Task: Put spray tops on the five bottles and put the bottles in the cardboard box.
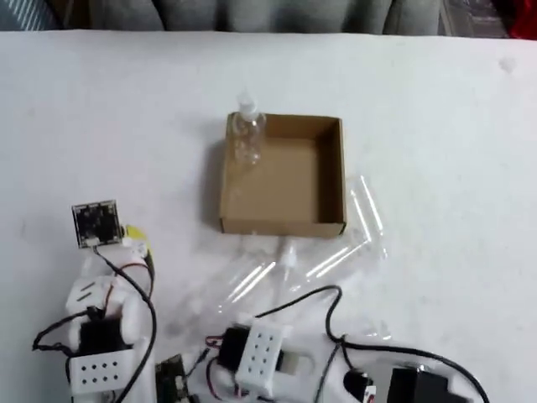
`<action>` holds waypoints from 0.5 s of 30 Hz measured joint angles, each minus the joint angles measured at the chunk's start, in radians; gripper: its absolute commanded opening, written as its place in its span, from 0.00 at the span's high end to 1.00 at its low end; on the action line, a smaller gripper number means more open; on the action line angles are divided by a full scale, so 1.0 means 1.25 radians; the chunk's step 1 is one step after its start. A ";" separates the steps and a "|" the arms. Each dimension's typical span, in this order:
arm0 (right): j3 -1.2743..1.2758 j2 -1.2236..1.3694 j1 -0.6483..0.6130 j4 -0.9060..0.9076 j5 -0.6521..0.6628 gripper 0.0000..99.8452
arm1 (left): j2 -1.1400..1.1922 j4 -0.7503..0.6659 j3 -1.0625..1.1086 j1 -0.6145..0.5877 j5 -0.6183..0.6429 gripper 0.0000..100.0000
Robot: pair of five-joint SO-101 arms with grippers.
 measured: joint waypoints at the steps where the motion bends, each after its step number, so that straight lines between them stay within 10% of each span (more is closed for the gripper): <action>1: -0.011 0.006 0.022 0.018 -0.009 0.98 | 0.000 0.000 0.000 -0.001 0.000 0.97; 15: -0.220 0.006 0.260 0.239 -0.006 0.96 | 0.000 0.000 0.000 -0.014 0.000 0.96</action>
